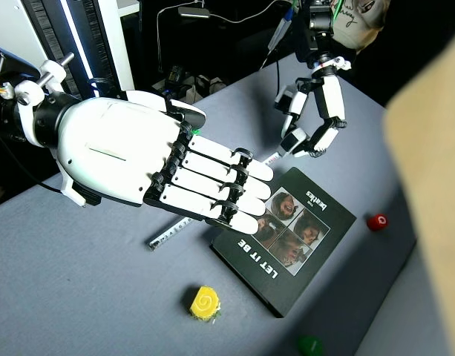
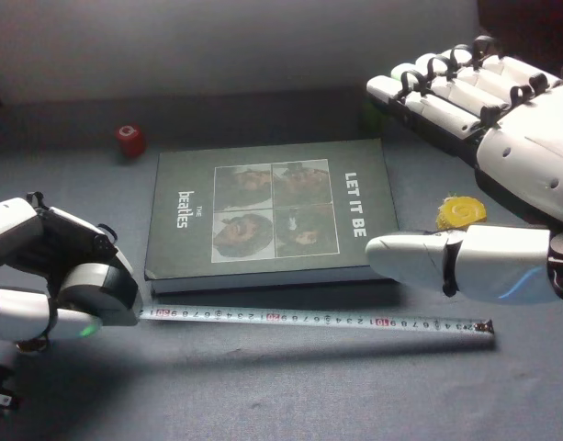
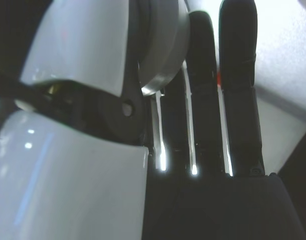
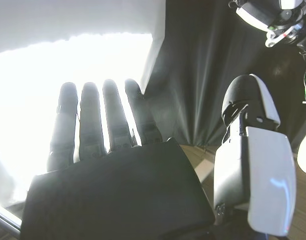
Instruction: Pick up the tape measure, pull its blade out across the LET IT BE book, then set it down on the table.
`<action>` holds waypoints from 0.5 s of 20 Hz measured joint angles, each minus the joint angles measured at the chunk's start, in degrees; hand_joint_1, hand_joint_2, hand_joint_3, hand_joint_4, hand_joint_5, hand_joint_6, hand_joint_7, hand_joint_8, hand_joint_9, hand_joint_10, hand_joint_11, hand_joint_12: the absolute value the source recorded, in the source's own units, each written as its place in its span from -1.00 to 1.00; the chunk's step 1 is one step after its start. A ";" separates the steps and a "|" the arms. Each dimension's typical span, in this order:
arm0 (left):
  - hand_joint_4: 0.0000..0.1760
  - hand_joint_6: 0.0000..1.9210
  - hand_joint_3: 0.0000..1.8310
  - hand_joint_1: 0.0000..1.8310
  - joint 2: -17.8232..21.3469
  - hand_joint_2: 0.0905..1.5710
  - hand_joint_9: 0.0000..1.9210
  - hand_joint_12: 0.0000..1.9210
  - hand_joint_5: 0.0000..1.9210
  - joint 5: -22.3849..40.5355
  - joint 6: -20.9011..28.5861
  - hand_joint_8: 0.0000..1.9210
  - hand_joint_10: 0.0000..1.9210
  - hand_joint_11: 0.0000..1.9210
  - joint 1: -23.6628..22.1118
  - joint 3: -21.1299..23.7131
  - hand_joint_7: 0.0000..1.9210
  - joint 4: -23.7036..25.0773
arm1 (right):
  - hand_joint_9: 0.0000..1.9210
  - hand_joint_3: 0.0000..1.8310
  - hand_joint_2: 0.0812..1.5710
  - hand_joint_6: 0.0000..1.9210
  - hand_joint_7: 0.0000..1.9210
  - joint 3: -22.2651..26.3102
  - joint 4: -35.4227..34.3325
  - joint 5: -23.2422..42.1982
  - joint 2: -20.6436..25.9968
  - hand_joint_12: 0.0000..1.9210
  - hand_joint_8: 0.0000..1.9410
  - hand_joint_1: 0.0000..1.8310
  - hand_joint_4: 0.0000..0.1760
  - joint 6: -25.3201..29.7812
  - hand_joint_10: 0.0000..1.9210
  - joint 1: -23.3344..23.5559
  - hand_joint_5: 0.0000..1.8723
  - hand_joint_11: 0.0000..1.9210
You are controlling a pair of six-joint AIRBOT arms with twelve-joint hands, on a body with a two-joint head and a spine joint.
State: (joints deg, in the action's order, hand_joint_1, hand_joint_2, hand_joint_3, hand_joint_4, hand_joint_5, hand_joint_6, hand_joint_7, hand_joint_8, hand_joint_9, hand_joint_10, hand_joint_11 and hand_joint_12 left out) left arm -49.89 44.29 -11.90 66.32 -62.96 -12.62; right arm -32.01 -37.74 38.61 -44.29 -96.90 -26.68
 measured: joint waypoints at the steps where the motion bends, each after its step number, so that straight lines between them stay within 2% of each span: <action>1: -1.00 -0.38 -1.00 0.51 -0.02 0.36 -0.05 0.00 0.15 0.28 0.00 0.06 0.31 -0.05 0.28 -0.20 0.00 -0.11 | -1.00 -1.00 0.30 -1.00 -1.00 0.00 0.04 0.04 0.00 -0.82 -1.00 -1.00 -1.00 0.00 -1.00 0.00 -1.00 -1.00; 8: -1.00 -0.38 -1.00 0.51 -1.60 0.36 -0.06 0.02 0.15 0.33 -0.94 0.03 0.32 -0.08 0.42 -0.37 0.01 -0.44 | -1.00 -1.00 0.30 -1.00 -1.00 0.00 0.09 0.07 0.00 -0.82 -1.00 -1.00 -1.00 0.00 -1.00 0.00 -1.00 -1.00; 10: -1.00 -0.30 -1.00 0.51 -1.99 0.37 -0.08 0.04 0.10 0.33 -1.55 0.03 0.34 -0.11 0.46 -0.37 0.01 -1.16 | -1.00 -1.00 0.30 -1.00 -1.00 0.00 0.09 0.07 0.00 -0.82 -1.00 -1.00 -1.00 0.00 -1.00 0.00 -1.00 -1.00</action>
State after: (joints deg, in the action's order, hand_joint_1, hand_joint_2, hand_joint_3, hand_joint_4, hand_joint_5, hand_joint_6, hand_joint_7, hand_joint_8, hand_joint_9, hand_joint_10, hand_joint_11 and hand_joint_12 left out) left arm -51.88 44.62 -13.45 66.78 -63.33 -13.78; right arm -32.01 -37.65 38.68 -44.29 -96.90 -26.68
